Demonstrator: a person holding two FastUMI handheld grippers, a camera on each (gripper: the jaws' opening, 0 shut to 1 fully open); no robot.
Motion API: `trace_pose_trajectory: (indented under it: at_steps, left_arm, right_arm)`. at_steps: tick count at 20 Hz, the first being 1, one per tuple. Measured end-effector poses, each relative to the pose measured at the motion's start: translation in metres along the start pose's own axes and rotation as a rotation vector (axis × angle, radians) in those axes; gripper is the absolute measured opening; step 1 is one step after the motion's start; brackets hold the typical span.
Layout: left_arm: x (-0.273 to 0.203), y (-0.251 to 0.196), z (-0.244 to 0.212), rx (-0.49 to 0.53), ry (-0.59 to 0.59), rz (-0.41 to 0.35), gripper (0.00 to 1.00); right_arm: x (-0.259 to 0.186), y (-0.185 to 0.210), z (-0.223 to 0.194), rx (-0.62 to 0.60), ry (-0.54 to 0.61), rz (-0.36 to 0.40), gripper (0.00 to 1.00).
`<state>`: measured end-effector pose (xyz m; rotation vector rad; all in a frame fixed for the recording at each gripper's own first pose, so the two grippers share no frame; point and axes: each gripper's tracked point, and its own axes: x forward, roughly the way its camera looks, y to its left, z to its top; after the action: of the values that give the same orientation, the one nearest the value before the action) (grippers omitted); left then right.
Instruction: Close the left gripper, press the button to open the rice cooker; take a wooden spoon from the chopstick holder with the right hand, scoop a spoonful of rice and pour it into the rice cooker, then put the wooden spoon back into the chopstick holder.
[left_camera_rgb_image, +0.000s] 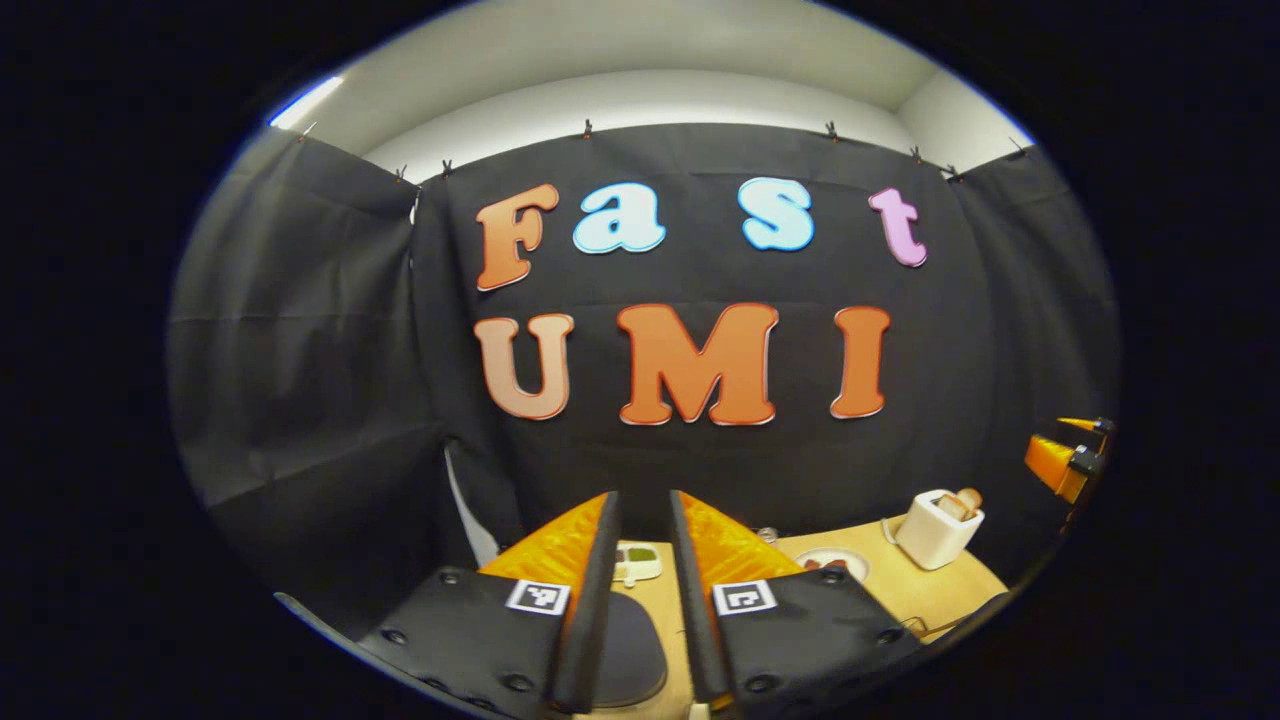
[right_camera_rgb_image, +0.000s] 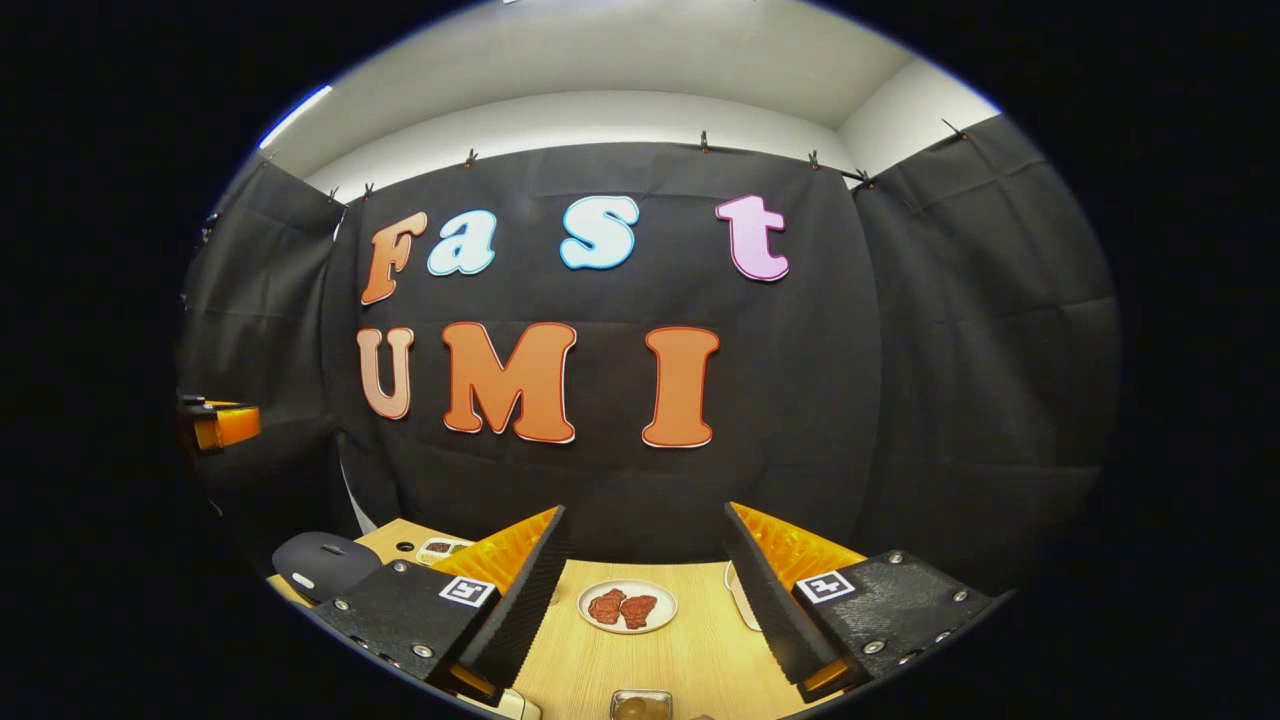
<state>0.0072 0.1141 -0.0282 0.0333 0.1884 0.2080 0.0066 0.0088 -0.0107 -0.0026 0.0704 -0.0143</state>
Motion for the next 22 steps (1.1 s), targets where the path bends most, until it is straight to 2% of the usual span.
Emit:
trace_pose_trajectory:
  at_steps: [1, 2, 5, 10, 11, 12, 14, 15, 20, 22]
  left_arm:
    - [0.005, 0.003, -0.003, 0.009, 0.013, -0.001, 0.15]
    - [0.01, 0.003, -0.011, 0.02, 0.048, -0.019, 0.06]
    - [0.026, 0.025, -0.043, 0.026, 0.219, 0.021, 0.05]
    - [0.039, 0.037, -0.119, -0.144, 0.594, -0.007, 0.05]
    - [0.04, 0.039, -0.137, -0.173, 0.672, -0.008, 0.05]
    - [0.037, 0.042, -0.155, -0.193, 0.75, -0.009, 0.05]
    - [0.038, 0.039, -0.18, -0.234, 0.85, -0.022, 0.05]
    - [0.038, 0.039, -0.192, -0.249, 0.893, -0.028, 0.05]
    - [0.016, 0.046, -0.253, -0.331, 1.143, -0.015, 0.05]
    - [0.011, 0.053, -0.271, -0.334, 1.181, -0.008, 0.05]
  right_arm:
    - [-0.001, -0.001, -0.003, -0.001, 0.006, -0.006, 0.94]
    - [-0.001, -0.004, -0.005, -0.004, 0.01, -0.015, 0.94]
    - [-0.007, -0.011, -0.012, -0.014, 0.025, -0.038, 0.94]
    - [-0.018, -0.026, -0.029, -0.013, 0.066, -0.092, 0.94]
    - [-0.02, -0.03, -0.034, -0.011, 0.077, -0.102, 0.98]
    - [-0.023, -0.033, -0.039, -0.006, 0.09, -0.113, 0.94]
    - [-0.028, -0.037, -0.048, 0.002, 0.117, -0.129, 0.98]
    - [-0.03, -0.039, -0.054, 0.004, 0.133, -0.139, 0.94]
    - [-0.04, -0.052, -0.075, 0.033, 0.182, -0.188, 0.94]
    - [-0.042, -0.057, -0.083, 0.039, 0.202, -0.212, 0.94]
